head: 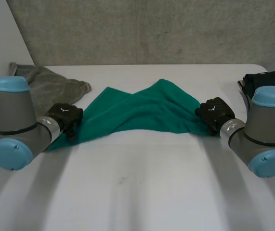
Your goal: Fold the laundry.
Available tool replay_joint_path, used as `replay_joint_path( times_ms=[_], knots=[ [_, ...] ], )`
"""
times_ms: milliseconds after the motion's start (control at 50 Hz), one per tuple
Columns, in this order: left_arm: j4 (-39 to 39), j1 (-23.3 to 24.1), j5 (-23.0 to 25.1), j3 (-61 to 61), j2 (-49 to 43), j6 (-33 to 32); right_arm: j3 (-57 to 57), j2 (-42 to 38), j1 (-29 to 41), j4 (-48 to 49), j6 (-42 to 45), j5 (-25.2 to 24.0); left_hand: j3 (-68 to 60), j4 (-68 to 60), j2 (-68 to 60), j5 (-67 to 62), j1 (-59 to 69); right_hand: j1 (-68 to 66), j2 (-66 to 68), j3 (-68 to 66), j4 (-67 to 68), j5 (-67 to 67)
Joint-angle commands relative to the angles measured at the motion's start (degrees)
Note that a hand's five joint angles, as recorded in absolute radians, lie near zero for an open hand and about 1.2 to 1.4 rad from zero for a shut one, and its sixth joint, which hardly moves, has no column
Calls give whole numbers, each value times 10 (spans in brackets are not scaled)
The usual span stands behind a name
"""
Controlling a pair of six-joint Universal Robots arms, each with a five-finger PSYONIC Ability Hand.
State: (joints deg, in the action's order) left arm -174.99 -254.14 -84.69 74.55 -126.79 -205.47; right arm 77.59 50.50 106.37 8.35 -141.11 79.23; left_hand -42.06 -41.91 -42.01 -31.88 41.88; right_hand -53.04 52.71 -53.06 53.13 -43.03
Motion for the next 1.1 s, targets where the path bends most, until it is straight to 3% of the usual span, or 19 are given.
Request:
replay_joint_path(
  times_ms=[20, 240, 300, 360, 380, 400, 460, 600, 740, 840, 880, 940, 1020, 1100],
  knots=[
    [4, 8, -20, 1, 11, -1, -2, -5, -1, 7, -1, 7, -11, -13, -12, -13, 13, -9, 12, -9, 8, -9],
    [4, 7, -45, -6, 1, -2, -7, -19, -1, 7, -1, 9, 39, 38, 39, 37, -37, 77, -74, 77, -78, 77],
    [4, 8, -54, -8, -4, -2, -9, -22, 0, 8, -1, 9, 48, 46, 47, 46, -46, 30, -27, 30, -31, 30],
    [7, 9, -57, -12, -14, -7, -13, -27, 1, 9, -2, 16, 31, 29, 30, 29, -29, -107, 111, -107, 107, -108],
    [9, 11, -55, -13, -16, -9, -14, -28, 1, 9, -2, 19, 3, 1, 2, 1, -1, -181, 184, -181, 180, -181],
    [14, 12, -54, -14, -19, -11, -16, -29, 1, 9, -3, 25, -119, -121, -120, -121, 121, -269, 272, -269, 268, -269],
    [23, 15, -51, -19, -23, -14, -19, -23, 1, 1, -3, 40, -378, -380, -379, -380, 380, -270, 273, -269, 269, -270],
    [23, 13, -57, -54, -23, -18, -9, 12, 3, -72, 6, 44, -379, -381, -380, -381, 381, -270, 273, -269, 269, -270],
    [23, 1, -57, -135, -18, -24, 59, 74, 24, -276, 22, 6, -379, -381, -380, -381, 381, -270, 273, -269, 269, -270],
    [17, 21, -50, -208, -20, -26, 142, 114, 114, -264, 1, -48, -379, -381, -380, -381, 381, -270, 273, -269, 269, -270],
    [15, 35, -53, -244, -22, -28, 163, 146, 148, -235, -33, -42, -379, -381, -380, -381, 381, -270, 273, -269, 269, -270],
    [18, 49, -58, -280, -28, -31, 165, 194, 146, -197, -98, -21, -379, -381, -380, -381, 381, -263, 266, -263, 262, -263],
    [22, 61, -63, -300, -24, -31, 146, 237, 127, -169, -141, 3, -379, -381, -380, -381, 381, 330, -327, 330, -331, 330],
    [32, 73, -61, -290, 2, -30, 108, 241, 97, -159, -117, 17, -379, -381, -380, -381, 381, 430, -427, 431, -431, 430]
  ],
)
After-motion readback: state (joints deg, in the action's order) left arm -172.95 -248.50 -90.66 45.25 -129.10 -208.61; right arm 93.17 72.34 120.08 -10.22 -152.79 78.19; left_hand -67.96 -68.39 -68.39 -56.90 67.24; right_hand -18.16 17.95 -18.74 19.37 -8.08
